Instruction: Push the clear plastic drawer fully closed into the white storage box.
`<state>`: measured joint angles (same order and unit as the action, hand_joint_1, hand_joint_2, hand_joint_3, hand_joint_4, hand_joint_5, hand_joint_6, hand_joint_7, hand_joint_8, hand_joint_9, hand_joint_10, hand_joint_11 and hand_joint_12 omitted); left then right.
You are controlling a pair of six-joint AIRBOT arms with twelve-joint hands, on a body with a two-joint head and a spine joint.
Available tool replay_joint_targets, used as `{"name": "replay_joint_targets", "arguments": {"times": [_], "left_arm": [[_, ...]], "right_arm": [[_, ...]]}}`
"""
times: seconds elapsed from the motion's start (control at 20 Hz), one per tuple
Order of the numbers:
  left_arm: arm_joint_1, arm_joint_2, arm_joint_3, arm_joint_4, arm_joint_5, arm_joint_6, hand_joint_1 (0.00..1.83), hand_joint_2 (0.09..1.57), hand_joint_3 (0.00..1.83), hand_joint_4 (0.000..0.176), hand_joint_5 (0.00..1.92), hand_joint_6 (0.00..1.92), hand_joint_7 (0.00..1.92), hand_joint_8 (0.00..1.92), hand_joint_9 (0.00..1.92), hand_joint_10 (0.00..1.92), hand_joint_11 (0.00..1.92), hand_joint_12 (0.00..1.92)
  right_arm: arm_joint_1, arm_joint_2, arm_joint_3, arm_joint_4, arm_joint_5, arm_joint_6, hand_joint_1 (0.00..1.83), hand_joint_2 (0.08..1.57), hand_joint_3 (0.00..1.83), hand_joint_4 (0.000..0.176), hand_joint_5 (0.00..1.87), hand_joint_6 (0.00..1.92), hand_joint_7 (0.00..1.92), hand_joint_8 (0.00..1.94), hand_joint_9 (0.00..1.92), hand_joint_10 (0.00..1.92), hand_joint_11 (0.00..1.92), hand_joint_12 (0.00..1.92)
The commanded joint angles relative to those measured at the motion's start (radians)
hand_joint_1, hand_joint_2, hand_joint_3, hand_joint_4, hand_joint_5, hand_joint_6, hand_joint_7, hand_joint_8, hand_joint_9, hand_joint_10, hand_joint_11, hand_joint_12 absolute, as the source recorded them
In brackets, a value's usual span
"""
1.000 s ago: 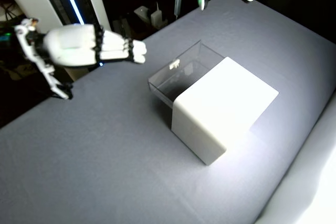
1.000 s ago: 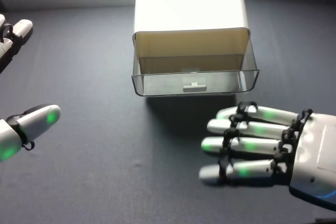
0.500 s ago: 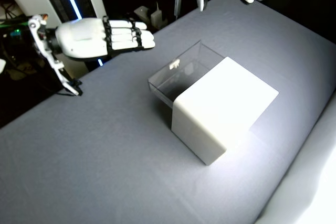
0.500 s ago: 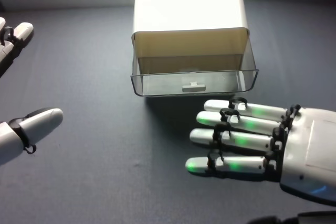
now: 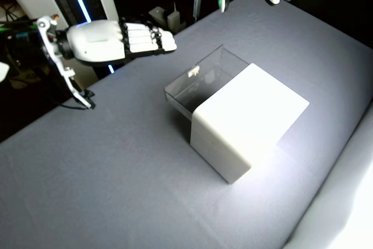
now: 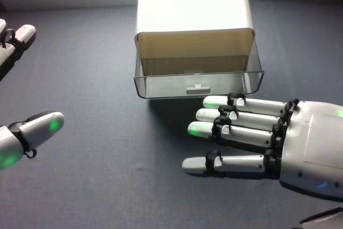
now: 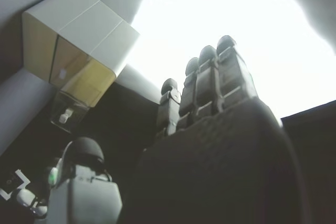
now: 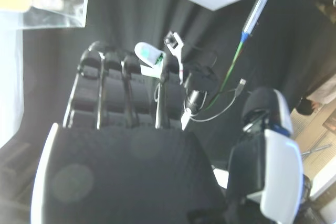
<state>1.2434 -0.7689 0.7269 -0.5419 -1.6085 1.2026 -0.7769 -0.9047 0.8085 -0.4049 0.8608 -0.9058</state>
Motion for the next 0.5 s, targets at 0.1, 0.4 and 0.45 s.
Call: {"name": "replay_joint_targets", "arguments": {"times": [0.1,0.4,0.45], "left_arm": [[-0.001,0.008,0.003,0.013,-0.122,-0.007,0.00,1.06,0.00,0.176,0.00,0.00,0.00,0.00,0.00,0.00,0.00,0.00],[0.003,0.010,0.002,0.013,-0.122,-0.010,0.00,1.09,0.01,0.176,0.00,0.00,0.00,0.00,0.00,0.00,0.00,0.00],[0.004,0.010,0.002,0.013,-0.122,-0.010,0.00,1.09,0.01,0.176,0.00,0.00,0.00,0.00,0.00,0.00,0.00,0.00]], "right_arm": [[0.030,-0.020,0.014,0.005,0.061,-0.012,0.06,1.03,0.01,0.112,0.13,0.01,0.01,0.01,0.00,0.00,0.00,0.00],[0.065,-0.067,0.052,-0.004,-0.028,-0.041,0.03,1.03,0.01,0.119,0.16,0.01,0.00,0.00,0.00,0.00,0.00,0.00],[0.068,-0.072,0.057,-0.005,-0.039,-0.041,0.04,1.02,0.00,0.111,0.18,0.02,0.00,0.00,0.00,0.00,0.00,0.00]]}}
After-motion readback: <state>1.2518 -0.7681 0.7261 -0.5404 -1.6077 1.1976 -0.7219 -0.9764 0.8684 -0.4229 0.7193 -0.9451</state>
